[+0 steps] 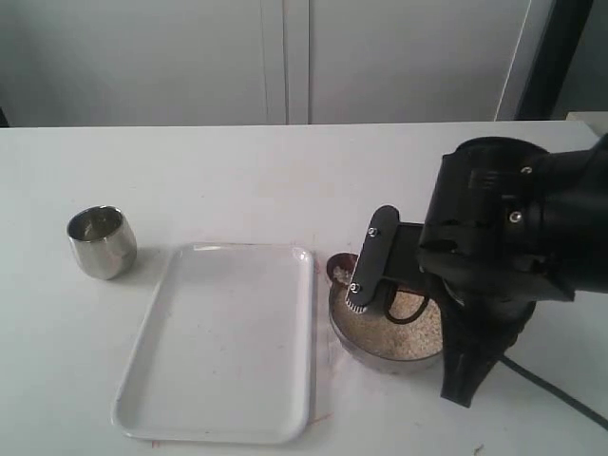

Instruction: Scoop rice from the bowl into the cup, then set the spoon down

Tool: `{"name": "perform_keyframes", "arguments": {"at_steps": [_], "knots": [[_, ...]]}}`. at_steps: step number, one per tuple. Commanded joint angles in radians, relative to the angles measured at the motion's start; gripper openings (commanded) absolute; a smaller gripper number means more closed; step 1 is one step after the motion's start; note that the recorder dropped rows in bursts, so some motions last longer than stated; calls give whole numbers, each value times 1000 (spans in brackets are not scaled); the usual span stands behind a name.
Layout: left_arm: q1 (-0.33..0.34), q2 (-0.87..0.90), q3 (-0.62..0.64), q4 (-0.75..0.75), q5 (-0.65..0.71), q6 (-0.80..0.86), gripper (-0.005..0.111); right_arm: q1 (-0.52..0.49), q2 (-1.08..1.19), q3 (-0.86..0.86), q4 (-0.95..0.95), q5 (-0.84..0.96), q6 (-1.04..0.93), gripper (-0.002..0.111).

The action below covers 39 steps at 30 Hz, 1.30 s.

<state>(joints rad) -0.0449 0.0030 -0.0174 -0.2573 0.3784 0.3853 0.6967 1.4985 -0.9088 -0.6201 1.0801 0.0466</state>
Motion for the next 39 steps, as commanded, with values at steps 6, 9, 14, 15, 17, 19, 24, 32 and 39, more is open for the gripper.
{"name": "perform_keyframes", "arguments": {"at_steps": [6, 9, 14, 15, 17, 19, 24, 32, 39], "knots": [[2, -3, 5, -11, 3, 4, 14, -10, -10, -55, 79, 28, 10, 0], [2, -3, 5, -11, 3, 4, 14, -10, -6, -116, 97, 55, 10, 0], [2, -3, 5, -11, 3, 4, 14, -1, 16, -218, 140, 90, -26, 0], [2, -3, 5, -11, 3, 4, 14, 6, 27, -239, 142, 103, -30, 0], [2, -3, 5, -11, 3, 4, 14, 22, 50, -284, 142, 134, -47, 0], [2, -3, 5, -11, 3, 4, 14, 41, 82, -328, 142, 141, -47, 0], [2, -3, 5, -11, 3, 4, 14, 66, 159, -423, 142, 141, -47, 0], [2, -3, 5, -11, 3, 4, 14, 75, 281, -578, 150, 141, -52, 0], [2, -3, 5, -11, 3, 4, 14, 130, 373, -708, 142, 141, -93, 0]]}}
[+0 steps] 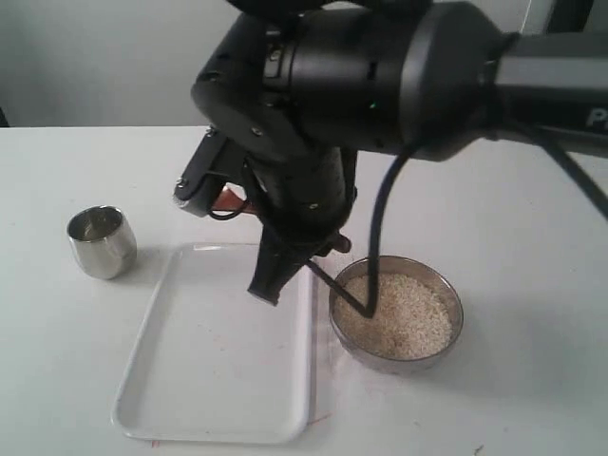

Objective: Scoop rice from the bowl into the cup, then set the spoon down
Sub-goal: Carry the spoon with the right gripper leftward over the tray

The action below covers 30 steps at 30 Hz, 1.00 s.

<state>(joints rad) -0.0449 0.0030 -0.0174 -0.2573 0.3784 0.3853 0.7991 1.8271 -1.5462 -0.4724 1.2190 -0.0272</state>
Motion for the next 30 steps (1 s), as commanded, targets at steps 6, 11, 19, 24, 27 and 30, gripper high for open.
{"name": "perform_keyframes", "arguments": {"at_steps": [6, 11, 19, 24, 27, 30], "knots": [[2, -3, 5, -11, 3, 4, 14, 40, 121, -174, -13, 2, -20, 0], [2, -3, 5, -11, 3, 4, 14, 40, 177, -264, -13, 2, -21, 0], [2, -3, 5, -11, 3, 4, 14, 40, 279, -391, -13, 2, -21, 0], [2, -3, 5, -11, 3, 4, 14, 40, 338, -451, -13, 2, -21, 0], [2, -3, 5, -11, 3, 4, 14, 40, 369, -476, -13, 2, -21, 0], [2, -3, 5, -11, 3, 4, 14, 40, 395, -489, -15, 2, -21, 0]]}}
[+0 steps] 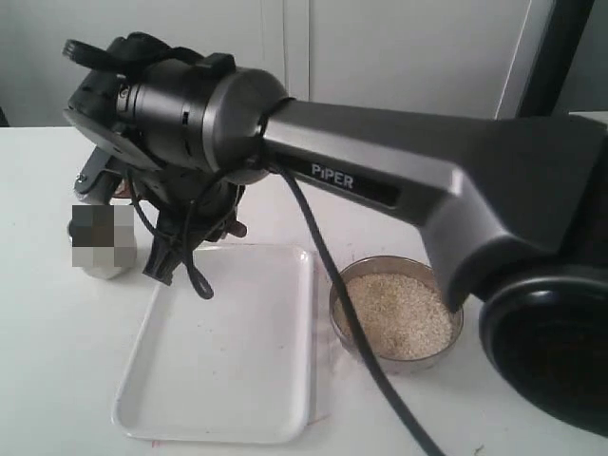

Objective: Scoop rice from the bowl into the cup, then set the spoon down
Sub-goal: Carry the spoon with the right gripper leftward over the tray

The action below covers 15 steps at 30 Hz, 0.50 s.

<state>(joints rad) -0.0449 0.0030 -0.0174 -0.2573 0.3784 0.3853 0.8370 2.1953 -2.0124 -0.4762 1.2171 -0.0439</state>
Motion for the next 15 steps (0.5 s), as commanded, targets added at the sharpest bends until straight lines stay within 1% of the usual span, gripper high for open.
{"name": "perform_keyframes", "arguments": {"at_steps": [1, 9, 15], "knots": [[2, -3, 5, -11, 3, 4, 14, 2, 34, -28, -11, 4, -5, 0], [2, -3, 5, -11, 3, 4, 14, 4, 82, -81, -11, 4, 4, 0], [2, -3, 5, -11, 3, 4, 14, 4, 84, -82, -14, -17, 21, 0]]}}
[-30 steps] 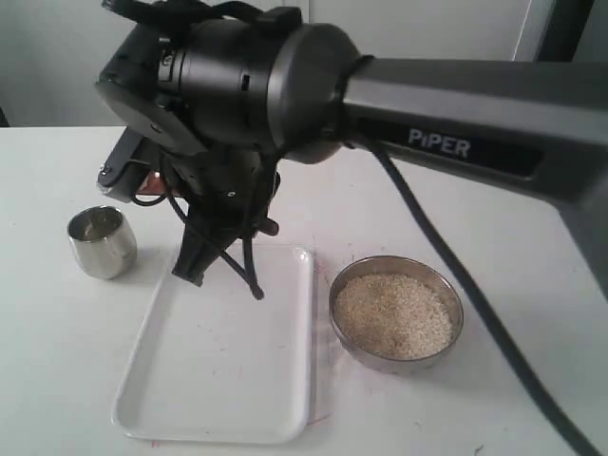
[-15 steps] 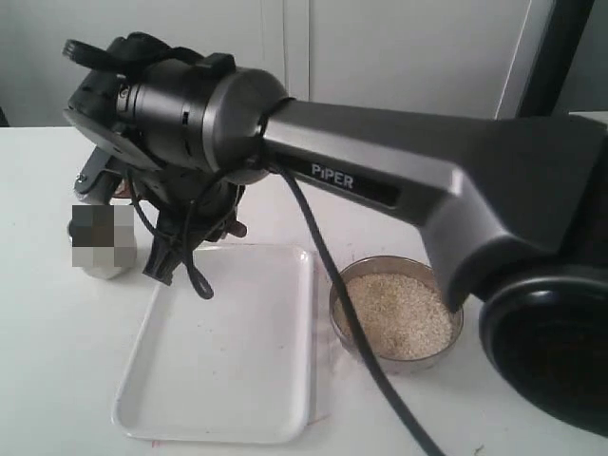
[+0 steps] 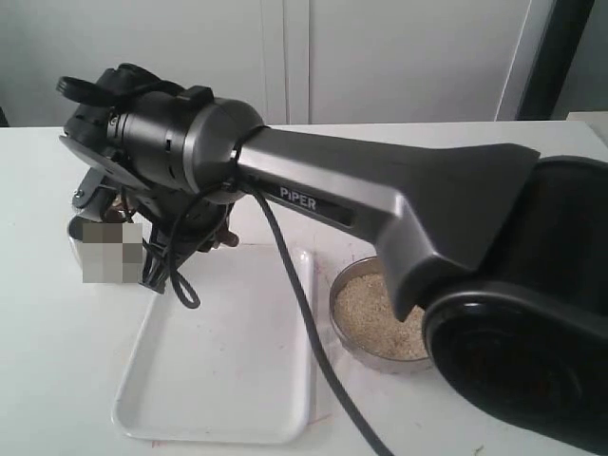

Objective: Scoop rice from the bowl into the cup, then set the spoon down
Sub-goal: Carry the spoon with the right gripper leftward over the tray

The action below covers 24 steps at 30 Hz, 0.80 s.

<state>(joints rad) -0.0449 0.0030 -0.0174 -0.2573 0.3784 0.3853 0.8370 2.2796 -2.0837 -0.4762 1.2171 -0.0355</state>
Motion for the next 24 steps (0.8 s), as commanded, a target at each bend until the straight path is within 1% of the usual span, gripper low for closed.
{"name": "perform_keyframes", "arguments": {"at_steps": [1, 6, 10, 19, 24], "knots": [[2, -3, 5, -11, 3, 4, 14, 4, -1, -11, -14, -26, 13, 0], [2, -3, 5, -11, 3, 4, 14, 4, -1, -11, -14, -75, 13, 0], [2, -3, 5, -11, 3, 4, 14, 4, -1, -11, -49, -102, 13, 0], [2, -3, 5, -11, 3, 4, 14, 28, 5, -11, -172, -203, -19, 0], [2, -3, 5, -11, 3, 4, 14, 47, 27, -8, -291, -196, -21, 0]]}}
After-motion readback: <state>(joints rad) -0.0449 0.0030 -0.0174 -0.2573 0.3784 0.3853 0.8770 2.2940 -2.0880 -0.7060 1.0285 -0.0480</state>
